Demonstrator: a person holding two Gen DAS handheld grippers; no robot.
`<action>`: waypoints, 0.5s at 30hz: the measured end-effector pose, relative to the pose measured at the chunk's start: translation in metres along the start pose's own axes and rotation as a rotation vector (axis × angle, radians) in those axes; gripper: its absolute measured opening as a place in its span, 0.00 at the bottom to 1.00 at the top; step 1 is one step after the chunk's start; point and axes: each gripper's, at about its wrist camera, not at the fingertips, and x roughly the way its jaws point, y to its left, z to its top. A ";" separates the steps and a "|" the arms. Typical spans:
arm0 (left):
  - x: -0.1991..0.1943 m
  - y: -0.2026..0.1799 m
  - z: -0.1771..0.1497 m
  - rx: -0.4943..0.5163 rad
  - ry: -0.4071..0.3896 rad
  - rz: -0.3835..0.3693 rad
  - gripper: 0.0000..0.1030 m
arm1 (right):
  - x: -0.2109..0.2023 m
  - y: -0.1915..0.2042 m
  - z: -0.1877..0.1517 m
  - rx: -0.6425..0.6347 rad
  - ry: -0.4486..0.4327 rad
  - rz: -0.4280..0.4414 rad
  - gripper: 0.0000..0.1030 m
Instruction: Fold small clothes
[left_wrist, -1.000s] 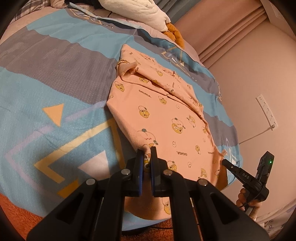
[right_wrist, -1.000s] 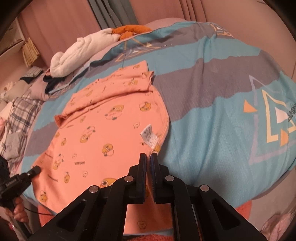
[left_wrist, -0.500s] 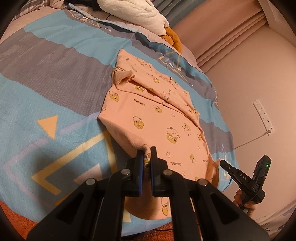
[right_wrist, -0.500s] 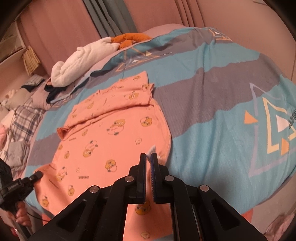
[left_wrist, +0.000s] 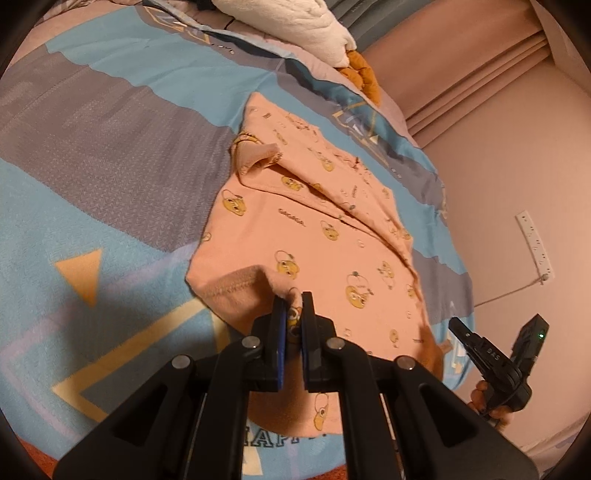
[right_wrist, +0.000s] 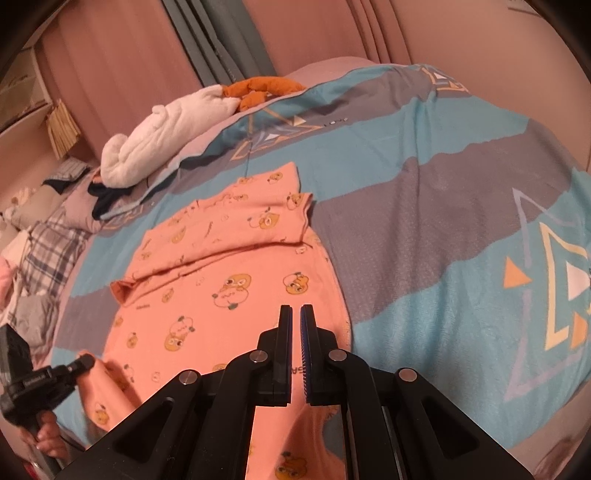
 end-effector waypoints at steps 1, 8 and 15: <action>0.001 0.000 0.000 0.000 0.004 0.000 0.06 | 0.001 0.001 -0.001 -0.006 0.007 -0.010 0.06; -0.004 -0.001 -0.004 0.014 0.000 0.010 0.06 | -0.005 -0.009 -0.010 0.009 0.044 -0.030 0.06; -0.001 -0.001 -0.008 0.030 0.010 0.044 0.06 | -0.015 -0.023 -0.028 0.014 0.092 -0.059 0.21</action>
